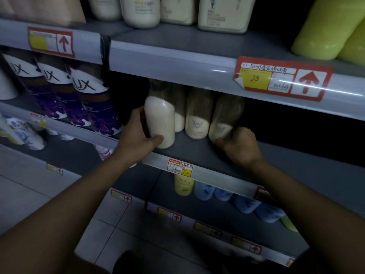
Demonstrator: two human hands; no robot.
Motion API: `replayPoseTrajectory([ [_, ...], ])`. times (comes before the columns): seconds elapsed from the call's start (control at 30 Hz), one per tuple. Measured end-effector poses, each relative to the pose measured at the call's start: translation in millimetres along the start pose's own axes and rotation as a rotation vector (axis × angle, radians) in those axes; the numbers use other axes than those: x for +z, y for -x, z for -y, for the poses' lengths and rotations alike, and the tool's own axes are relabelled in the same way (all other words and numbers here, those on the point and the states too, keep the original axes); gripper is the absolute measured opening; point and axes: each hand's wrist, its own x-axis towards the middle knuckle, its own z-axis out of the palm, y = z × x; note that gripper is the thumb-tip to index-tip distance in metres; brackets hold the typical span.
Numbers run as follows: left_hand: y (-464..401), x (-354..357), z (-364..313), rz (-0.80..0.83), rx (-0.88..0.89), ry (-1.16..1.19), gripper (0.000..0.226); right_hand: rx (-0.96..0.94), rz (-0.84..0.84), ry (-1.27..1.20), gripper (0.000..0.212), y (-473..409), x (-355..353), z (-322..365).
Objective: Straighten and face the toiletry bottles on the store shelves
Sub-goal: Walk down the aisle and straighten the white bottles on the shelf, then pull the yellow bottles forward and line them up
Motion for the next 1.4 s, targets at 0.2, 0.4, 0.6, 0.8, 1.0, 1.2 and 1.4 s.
replayPoseTrajectory([
  [0.2, 6.9, -12.1, -3.2, -0.126, -0.021, 0.039, 0.085, 0.006, -0.048, -0.073, 0.040, 13.1, 3.2, -7.6],
  [0.4, 33.7, -24.0, -21.4, -0.277, -0.111, 0.181, 0.056, -0.040, -0.039, -0.109, 0.056, 42.3, -14.3, -12.1],
  [0.6, 67.5, -32.8, -44.8, -0.286, -0.111, 0.230, 0.035, -0.091, -0.034, -0.083, 0.055, 87.4, -31.5, -15.2],
  [0.8, 93.4, -52.4, -81.5, -0.278, 0.026, 0.261, 0.027, -0.276, 0.115, -0.090, 0.041, 127.7, -51.5, 17.9],
  [1.0, 92.9, -80.5, -128.0, -0.294, 0.158, 0.267, 0.025, -0.540, 0.090, -0.102, 0.042, 149.2, -84.2, 83.8],
  [1.2, 73.5, -104.3, -164.0, -0.354, 0.233, 0.186, 0.027, -0.656, -0.035, -0.083, 0.037, 148.1, -115.6, 123.3],
  [1.4, 48.8, -114.0, -184.6, -0.372, 0.267, 0.085, 0.027, -0.666, -0.233, -0.110, 0.032, 128.5, -147.5, 137.8],
])
